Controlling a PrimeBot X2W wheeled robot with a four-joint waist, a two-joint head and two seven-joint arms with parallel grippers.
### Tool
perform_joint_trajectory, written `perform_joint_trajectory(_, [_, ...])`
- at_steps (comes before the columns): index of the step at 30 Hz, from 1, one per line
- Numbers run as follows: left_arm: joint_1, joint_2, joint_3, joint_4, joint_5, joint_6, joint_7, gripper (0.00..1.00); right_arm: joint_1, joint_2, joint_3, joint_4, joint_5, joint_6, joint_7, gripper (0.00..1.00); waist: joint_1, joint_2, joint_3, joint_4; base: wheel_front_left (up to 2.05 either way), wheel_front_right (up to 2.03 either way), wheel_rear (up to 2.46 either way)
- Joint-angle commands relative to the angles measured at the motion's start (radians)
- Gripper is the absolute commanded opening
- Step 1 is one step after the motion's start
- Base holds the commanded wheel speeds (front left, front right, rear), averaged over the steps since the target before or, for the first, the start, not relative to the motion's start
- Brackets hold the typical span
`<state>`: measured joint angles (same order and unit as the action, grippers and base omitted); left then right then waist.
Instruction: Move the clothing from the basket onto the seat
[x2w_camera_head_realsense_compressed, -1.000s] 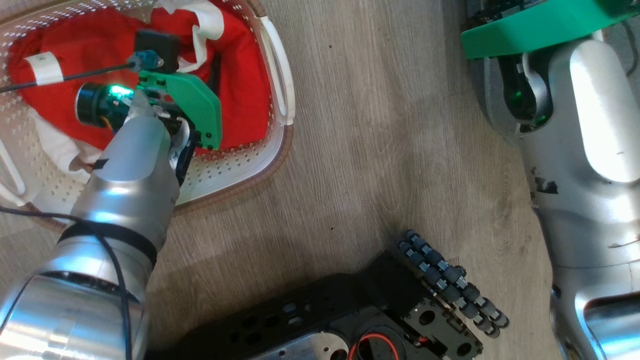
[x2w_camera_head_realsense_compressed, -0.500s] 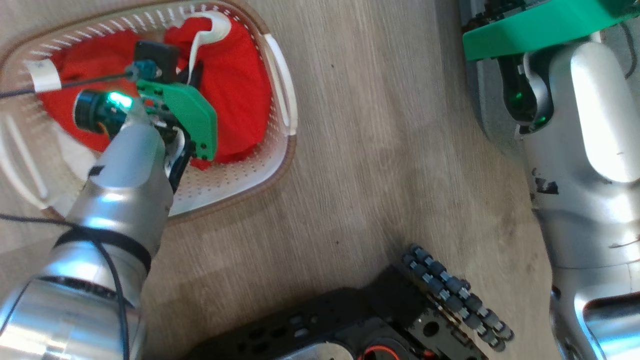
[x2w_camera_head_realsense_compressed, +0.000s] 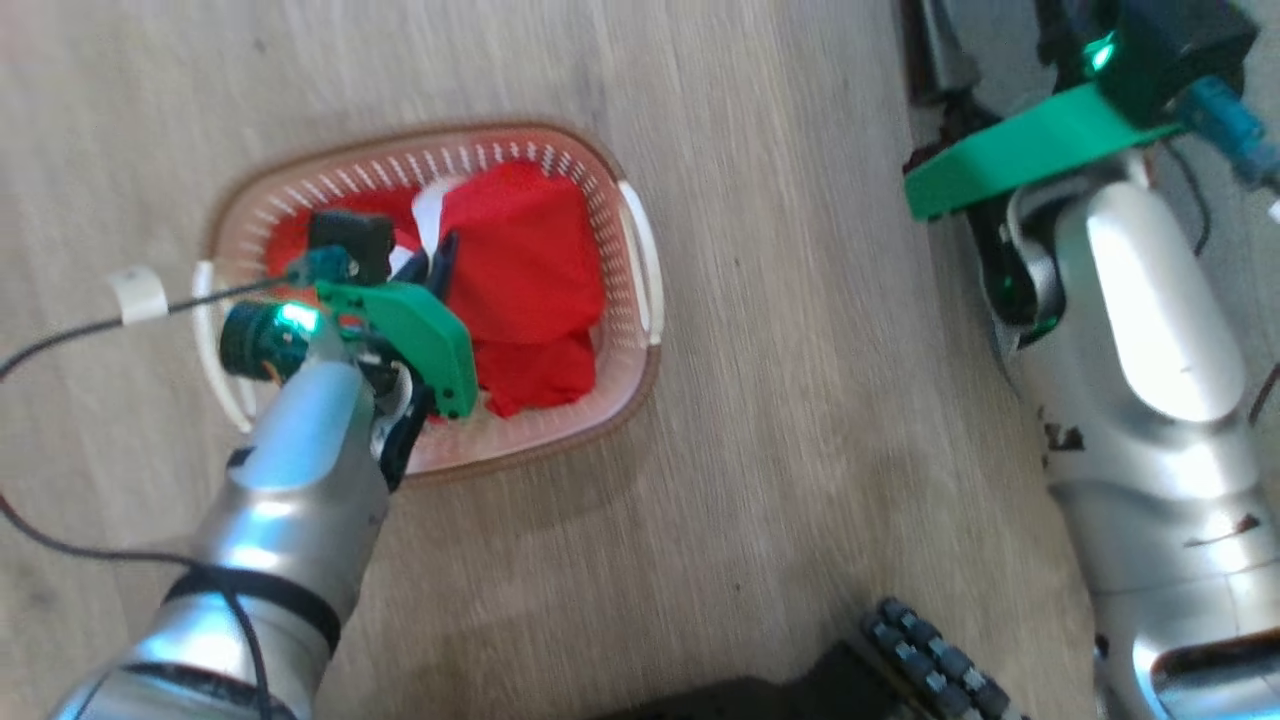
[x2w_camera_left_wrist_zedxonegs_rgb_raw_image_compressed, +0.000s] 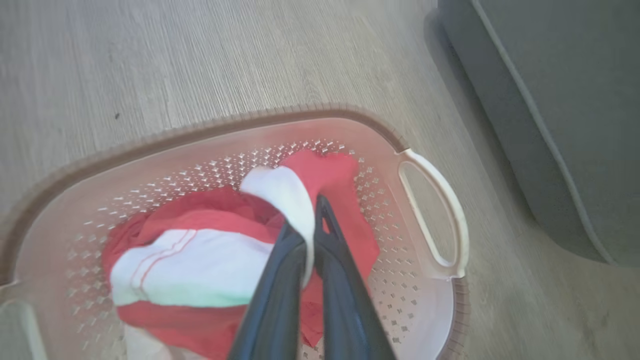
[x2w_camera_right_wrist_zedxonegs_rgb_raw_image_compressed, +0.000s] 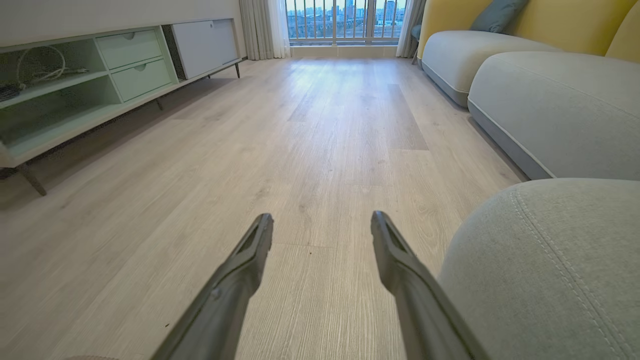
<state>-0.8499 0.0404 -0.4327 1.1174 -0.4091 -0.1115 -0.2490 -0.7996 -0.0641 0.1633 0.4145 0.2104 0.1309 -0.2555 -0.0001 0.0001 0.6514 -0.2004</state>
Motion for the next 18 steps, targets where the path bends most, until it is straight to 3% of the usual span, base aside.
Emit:
perform_joint_trajectory(1, [0.044, 0.012, 0.037, -0.048, -0.003, 0.005, -0.013, 0.00, 0.044, 0.010, 0.012, -0.013, -0.007, 0.000, -0.006, 1.00, 0.0001, -0.0001, -0.106, 0.051, 0.00, 0.00, 0.00])
perform_joint_trajectory(18, [0.195, 0.010, 0.202, -0.286, 0.003, 0.018, -0.013, 0.00, 0.214, -0.007, 0.024, 0.080, 0.022, 0.000, -0.006, 1.00, 0.0001, -0.0001, -0.402, 0.125, 0.00, 0.00, 0.00])
